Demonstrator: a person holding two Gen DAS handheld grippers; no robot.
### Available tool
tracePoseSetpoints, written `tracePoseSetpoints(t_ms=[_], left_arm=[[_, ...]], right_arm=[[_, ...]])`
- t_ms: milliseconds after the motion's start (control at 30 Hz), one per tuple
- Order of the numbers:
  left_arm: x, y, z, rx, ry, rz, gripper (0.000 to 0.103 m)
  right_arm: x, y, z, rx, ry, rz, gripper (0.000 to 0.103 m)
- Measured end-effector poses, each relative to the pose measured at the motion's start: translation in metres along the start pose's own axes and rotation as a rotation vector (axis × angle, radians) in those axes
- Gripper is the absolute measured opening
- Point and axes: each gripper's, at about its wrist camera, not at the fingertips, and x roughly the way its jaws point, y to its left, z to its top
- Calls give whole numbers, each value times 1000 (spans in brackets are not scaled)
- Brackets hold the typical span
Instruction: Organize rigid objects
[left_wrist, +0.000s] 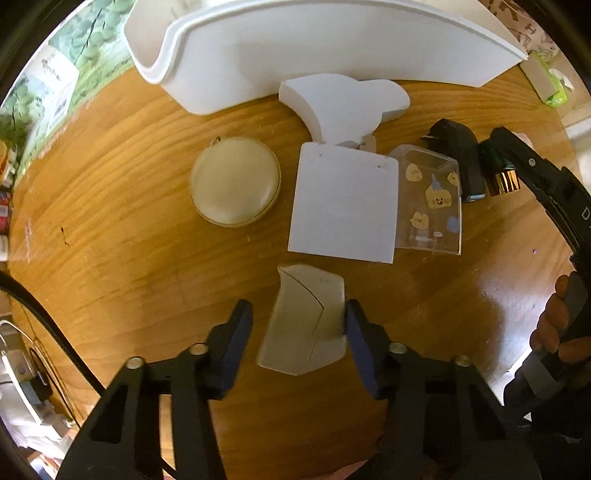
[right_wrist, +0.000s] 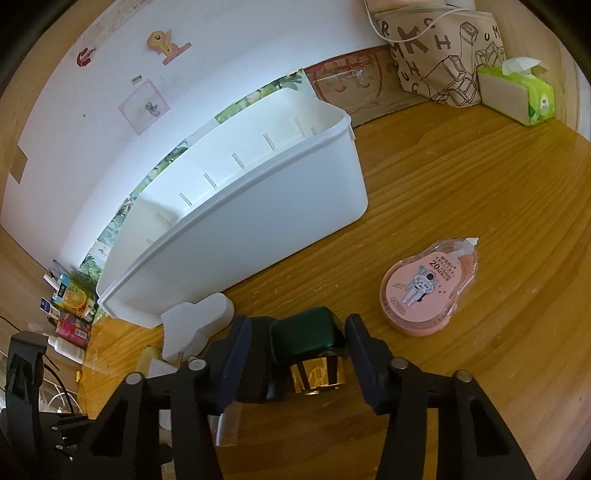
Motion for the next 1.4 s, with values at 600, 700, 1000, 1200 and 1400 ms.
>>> tracePoseSetpoints(t_ms=[600, 700, 1000, 1200, 1400], left_arm=[[2, -7, -31, -72, 34, 12, 47], [0, -13, -42, -80, 30, 10, 47], [-9, -27, -91, -147, -12, 3, 47], [-19, -31, -120, -219, -43, 15, 47], [-35, -24, -152, -296, -97, 13, 47]], right_arm=[[-14, 0, -8, -84, 87, 35, 42], [-19, -1, -12, -97, 108, 43, 42], [-46, -13, -25, -118, 140, 90, 21], [-53, -15, -34, -167, 177, 97, 17], [-48, -15, -41, -223, 219, 96, 25]])
